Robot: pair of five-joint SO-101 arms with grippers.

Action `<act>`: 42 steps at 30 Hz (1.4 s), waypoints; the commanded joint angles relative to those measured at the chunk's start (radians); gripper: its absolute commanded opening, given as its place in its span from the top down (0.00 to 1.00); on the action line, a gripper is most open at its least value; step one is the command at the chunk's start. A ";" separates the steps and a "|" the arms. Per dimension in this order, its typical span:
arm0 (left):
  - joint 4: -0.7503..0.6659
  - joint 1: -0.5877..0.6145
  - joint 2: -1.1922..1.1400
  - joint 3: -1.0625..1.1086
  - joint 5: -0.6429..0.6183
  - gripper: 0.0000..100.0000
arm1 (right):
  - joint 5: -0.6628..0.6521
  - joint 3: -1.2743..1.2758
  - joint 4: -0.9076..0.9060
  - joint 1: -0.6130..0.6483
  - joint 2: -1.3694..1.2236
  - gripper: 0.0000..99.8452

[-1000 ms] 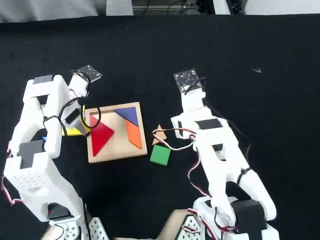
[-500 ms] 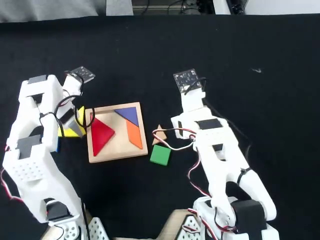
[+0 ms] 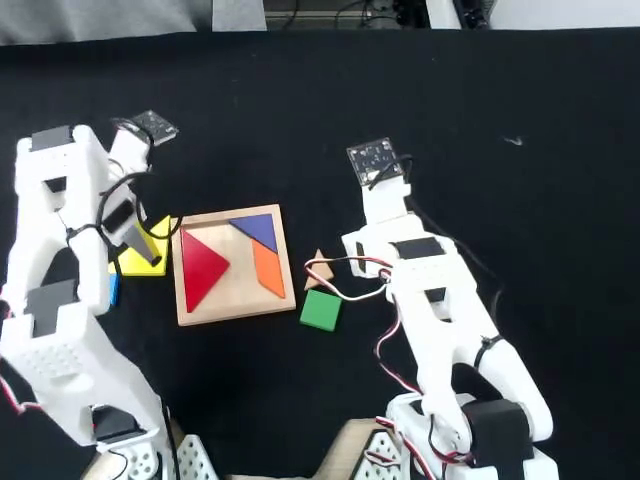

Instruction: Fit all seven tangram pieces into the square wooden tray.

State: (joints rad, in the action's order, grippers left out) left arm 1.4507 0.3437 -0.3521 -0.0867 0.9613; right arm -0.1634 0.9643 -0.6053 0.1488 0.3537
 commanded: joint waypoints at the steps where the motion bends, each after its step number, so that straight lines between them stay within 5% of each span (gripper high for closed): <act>1: 0.032 -0.010 0.107 0.018 0.029 0.70 | -0.011 -0.005 0.000 -0.011 0.045 0.99; 5: 0.009 -0.050 0.155 0.147 0.032 0.70 | -0.011 -0.005 0.000 -0.011 0.045 0.99; 11: -0.213 -0.064 0.170 0.323 0.032 0.70 | -0.011 -0.005 -0.002 -0.011 0.045 0.99; 17: -0.307 -0.059 0.089 0.329 0.046 0.70 | -0.011 -0.005 -0.002 -0.011 0.045 0.99; 42: -0.087 0.005 -0.222 -0.071 0.158 0.70 | -0.011 -0.004 0.000 -0.011 0.045 0.99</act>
State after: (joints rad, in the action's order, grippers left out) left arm 1.3541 0.3284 -0.5777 -0.1066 1.1132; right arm -0.1634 0.9643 -0.6053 0.1488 0.3537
